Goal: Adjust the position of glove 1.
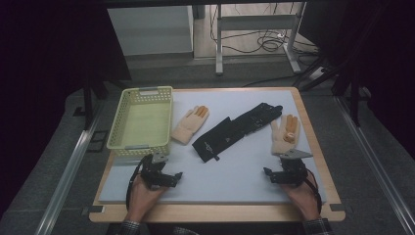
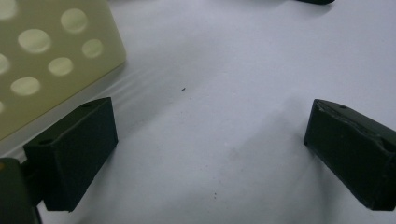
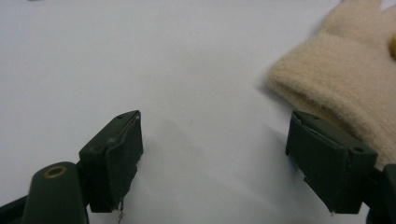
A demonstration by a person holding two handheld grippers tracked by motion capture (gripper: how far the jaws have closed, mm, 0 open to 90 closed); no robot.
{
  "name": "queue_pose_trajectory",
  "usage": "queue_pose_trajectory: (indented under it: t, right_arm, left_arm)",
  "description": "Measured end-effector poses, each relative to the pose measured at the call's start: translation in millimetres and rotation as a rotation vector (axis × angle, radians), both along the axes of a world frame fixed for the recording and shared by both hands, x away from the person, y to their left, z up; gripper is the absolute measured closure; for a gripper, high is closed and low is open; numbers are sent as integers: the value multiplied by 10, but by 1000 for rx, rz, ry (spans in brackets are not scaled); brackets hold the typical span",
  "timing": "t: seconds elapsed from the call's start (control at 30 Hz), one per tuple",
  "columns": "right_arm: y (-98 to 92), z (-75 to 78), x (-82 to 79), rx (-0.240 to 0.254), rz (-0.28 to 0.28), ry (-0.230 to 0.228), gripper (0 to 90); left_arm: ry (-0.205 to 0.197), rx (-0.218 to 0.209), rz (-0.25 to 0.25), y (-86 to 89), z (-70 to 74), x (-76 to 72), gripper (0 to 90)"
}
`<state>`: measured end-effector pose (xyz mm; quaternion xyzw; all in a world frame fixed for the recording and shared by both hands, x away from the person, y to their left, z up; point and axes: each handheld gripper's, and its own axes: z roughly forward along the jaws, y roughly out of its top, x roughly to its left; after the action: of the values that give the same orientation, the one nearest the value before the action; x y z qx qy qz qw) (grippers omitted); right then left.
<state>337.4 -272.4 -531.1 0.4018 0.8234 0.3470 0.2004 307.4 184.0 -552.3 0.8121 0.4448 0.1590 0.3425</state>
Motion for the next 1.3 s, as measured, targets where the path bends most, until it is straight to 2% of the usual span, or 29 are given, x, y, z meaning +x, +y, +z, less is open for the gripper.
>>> queue_pose_trajectory:
  t: [0.97,1.1,1.3]
  right_arm:
    - [-2,14,15,4,-5,12,195]
    - [5,47,55,-10,-8,9,210]
    - [22,155,195,19,-25,18,218]
  left_arm:
    - [-1,-1,0,2,-1,0,28]
    - [-1,-2,0,2,-1,0,28]
    - [-1,-2,0,2,-1,-1,28]
